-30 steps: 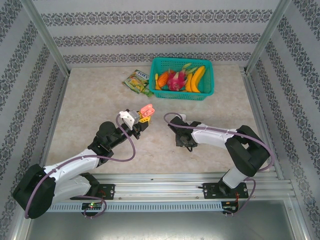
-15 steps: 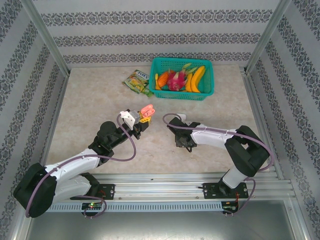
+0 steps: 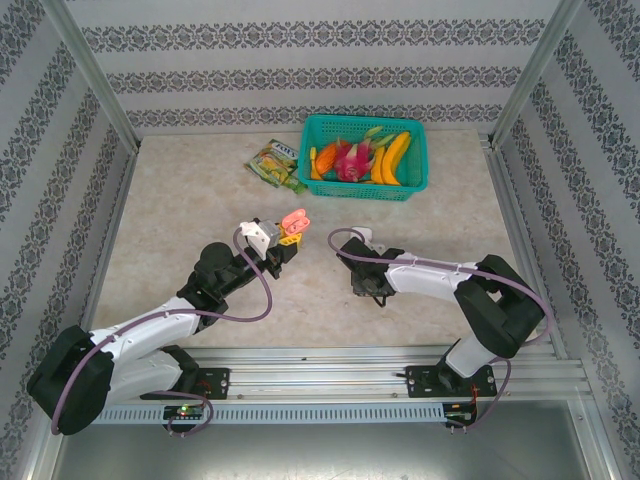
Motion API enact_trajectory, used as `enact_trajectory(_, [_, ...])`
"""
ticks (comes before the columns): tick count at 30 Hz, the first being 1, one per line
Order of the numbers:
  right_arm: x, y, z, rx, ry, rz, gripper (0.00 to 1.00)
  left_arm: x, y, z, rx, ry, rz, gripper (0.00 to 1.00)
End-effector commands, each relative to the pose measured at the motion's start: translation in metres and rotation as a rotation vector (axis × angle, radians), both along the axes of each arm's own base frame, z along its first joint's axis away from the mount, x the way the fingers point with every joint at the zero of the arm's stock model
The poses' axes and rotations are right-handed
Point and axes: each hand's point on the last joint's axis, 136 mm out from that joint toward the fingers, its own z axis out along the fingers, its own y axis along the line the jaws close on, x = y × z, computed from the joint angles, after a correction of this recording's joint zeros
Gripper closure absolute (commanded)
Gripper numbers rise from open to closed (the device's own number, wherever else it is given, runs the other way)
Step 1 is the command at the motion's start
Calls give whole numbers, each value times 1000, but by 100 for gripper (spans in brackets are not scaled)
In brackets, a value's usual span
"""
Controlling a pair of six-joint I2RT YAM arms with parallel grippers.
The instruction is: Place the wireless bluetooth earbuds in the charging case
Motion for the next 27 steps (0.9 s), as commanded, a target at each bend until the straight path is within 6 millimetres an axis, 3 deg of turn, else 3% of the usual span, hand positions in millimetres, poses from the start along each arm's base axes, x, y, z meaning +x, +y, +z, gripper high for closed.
enact_trajectory(1, [-11,-15,-5,-41,30,-13,69,5,1,14,-27,-15,5,100])
enact_trajectory(10, [-8,-19,19,10,-52,-23,72,6,-3,14,-29,-5,-9,100])
enact_trajectory(16, [3,-13,58,97,-183,-3,73,4,-7,13,-23,4,-35,100])
enact_trajectory(20, [17,-3,108,192,-337,46,73,1,-12,12,-17,10,-71,100])
enact_trajectory(27, [42,15,228,328,-671,162,72,-5,-29,13,-13,33,-180,100])
